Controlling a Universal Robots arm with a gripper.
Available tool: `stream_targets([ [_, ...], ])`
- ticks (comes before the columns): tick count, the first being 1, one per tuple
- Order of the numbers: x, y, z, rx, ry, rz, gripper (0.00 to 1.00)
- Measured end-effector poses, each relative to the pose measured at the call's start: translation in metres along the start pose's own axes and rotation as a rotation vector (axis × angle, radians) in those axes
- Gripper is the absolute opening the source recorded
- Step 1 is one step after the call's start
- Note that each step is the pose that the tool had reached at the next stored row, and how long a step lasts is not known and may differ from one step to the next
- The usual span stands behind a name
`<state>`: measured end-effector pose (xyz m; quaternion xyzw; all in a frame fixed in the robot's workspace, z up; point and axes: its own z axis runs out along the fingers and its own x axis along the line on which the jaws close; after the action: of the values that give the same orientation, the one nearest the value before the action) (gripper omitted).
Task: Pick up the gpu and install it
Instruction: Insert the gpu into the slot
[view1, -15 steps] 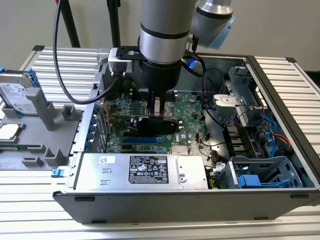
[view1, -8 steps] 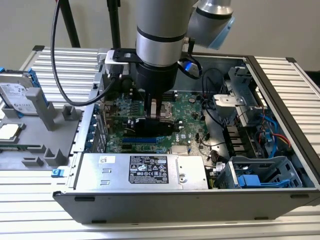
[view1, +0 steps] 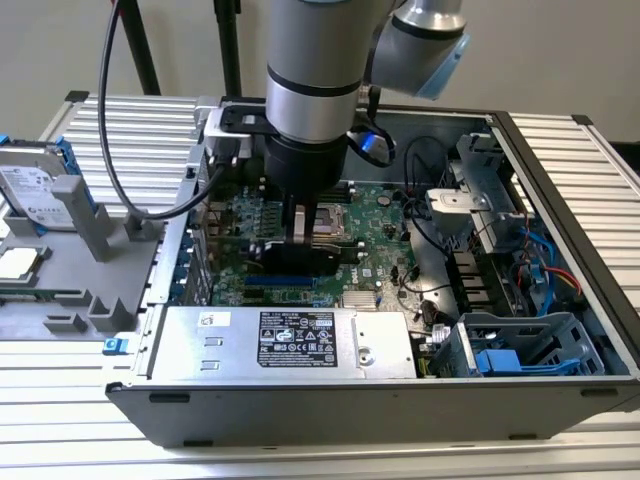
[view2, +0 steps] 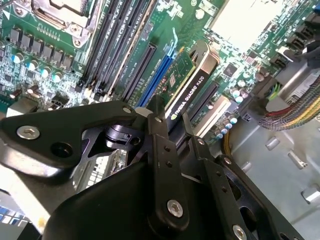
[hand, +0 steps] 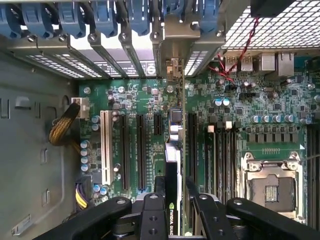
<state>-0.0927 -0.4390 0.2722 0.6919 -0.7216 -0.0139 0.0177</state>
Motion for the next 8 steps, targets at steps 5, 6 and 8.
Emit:
stream_targets([
  [5, 0.0, 0.0006, 0.0032, -0.0026, 0.0002, 0.0, 0.0],
  [6, 0.0, 0.0006, 0.0032, -0.0026, 0.0002, 0.0, 0.0],
  [8, 0.0, 0.0005, 0.0035, -0.0025, 0.0001, 0.0, 0.0],
])
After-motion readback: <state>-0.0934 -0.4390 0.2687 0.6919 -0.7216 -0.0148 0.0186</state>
